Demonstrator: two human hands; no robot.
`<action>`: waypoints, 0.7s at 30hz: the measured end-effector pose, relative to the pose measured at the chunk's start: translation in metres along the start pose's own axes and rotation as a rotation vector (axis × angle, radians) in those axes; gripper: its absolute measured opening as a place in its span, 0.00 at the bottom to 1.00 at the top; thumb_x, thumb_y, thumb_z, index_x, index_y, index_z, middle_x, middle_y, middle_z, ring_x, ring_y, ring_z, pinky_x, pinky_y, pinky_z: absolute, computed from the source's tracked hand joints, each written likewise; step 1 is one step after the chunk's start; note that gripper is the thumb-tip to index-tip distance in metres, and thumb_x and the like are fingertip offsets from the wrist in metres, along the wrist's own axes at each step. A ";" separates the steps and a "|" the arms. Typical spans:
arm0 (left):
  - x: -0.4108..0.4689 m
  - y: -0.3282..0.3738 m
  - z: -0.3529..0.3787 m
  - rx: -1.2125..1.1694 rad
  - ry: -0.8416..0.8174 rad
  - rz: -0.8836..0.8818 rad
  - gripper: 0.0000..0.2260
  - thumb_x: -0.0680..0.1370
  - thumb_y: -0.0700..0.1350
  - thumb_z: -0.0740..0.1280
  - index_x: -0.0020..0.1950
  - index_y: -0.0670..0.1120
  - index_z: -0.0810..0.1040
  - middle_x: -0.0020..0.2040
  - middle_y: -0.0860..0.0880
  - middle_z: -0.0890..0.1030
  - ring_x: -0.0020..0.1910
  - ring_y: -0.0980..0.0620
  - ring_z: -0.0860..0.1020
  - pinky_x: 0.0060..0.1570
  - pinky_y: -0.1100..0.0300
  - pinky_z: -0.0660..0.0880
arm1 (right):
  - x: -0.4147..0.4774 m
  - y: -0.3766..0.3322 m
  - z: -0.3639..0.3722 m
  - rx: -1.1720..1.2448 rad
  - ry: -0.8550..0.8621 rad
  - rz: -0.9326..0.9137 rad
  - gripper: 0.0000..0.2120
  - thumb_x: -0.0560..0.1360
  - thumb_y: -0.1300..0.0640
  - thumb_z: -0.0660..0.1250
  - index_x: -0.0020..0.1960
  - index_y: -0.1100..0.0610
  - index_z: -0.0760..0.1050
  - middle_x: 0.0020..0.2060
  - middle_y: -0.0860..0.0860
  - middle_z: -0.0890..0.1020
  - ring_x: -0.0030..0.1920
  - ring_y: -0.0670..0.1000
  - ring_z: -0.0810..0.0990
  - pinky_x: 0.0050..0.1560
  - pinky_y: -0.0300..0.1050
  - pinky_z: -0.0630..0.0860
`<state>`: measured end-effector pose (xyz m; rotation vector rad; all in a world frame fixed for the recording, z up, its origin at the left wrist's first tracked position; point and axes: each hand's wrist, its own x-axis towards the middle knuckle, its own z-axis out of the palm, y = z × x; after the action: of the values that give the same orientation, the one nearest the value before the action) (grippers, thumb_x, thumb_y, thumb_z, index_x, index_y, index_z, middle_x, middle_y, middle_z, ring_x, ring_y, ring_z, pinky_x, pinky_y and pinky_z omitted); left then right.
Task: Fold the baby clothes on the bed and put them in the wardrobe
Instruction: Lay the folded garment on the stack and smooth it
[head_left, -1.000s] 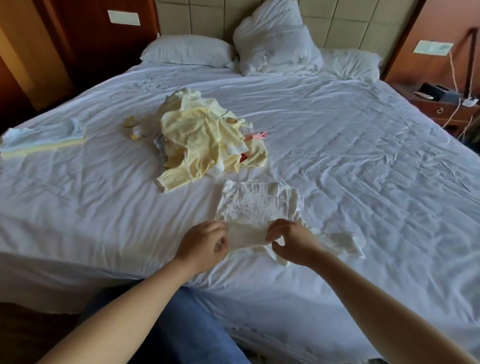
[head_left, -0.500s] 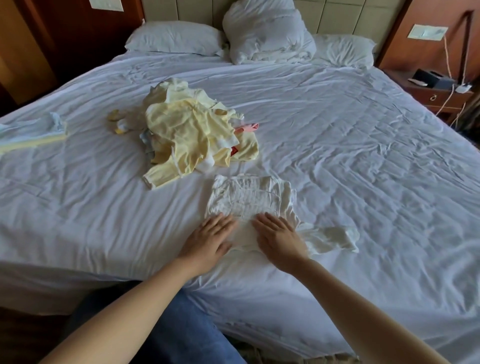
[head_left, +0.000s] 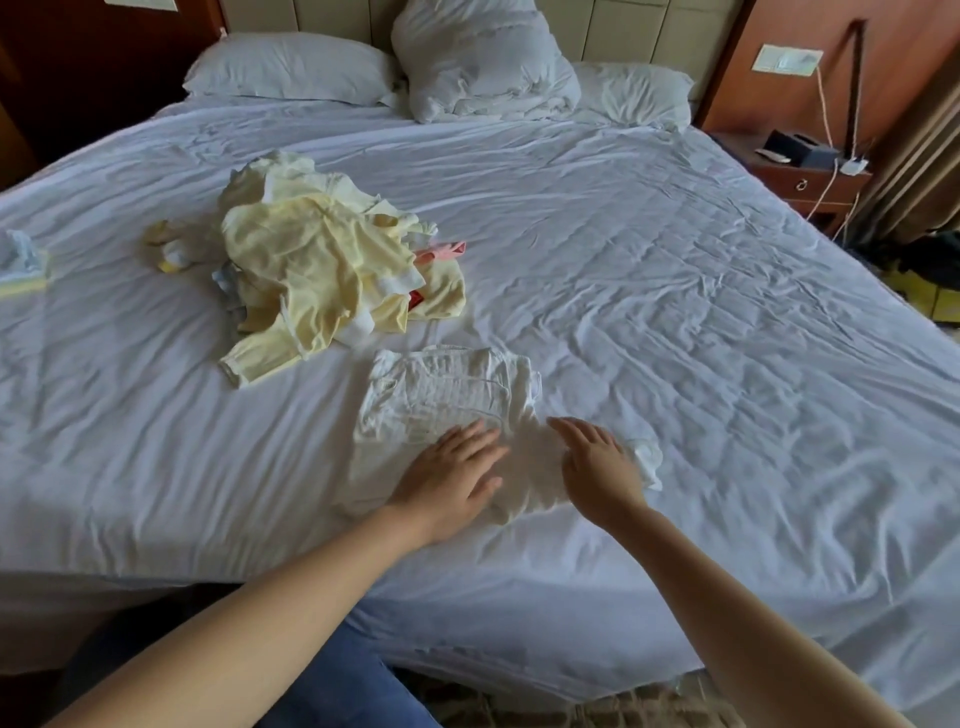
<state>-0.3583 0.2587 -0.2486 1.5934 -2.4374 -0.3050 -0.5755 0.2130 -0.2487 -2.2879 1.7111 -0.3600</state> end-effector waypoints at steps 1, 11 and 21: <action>0.008 0.009 0.003 -0.001 -0.023 0.019 0.24 0.84 0.55 0.50 0.79 0.50 0.58 0.80 0.52 0.52 0.79 0.55 0.46 0.74 0.62 0.39 | -0.001 0.008 -0.003 -0.026 -0.034 0.046 0.25 0.78 0.61 0.56 0.74 0.49 0.65 0.71 0.48 0.70 0.71 0.53 0.65 0.70 0.49 0.62; 0.053 0.057 0.026 0.182 -0.235 0.115 0.28 0.82 0.58 0.39 0.80 0.51 0.42 0.80 0.50 0.42 0.79 0.53 0.39 0.70 0.61 0.31 | 0.016 0.058 -0.050 -0.255 -0.186 0.136 0.22 0.69 0.34 0.67 0.54 0.48 0.78 0.50 0.49 0.79 0.57 0.52 0.73 0.59 0.46 0.65; 0.060 0.051 0.048 0.219 -0.284 0.161 0.36 0.65 0.70 0.20 0.73 0.61 0.28 0.76 0.54 0.30 0.76 0.53 0.30 0.72 0.56 0.30 | 0.012 0.085 -0.060 0.614 -0.043 0.475 0.12 0.67 0.57 0.77 0.44 0.64 0.79 0.33 0.53 0.78 0.31 0.49 0.77 0.26 0.40 0.71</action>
<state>-0.4403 0.2266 -0.2754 1.5099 -2.8854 -0.2599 -0.6690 0.1750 -0.2220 -1.4078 1.7416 -0.6181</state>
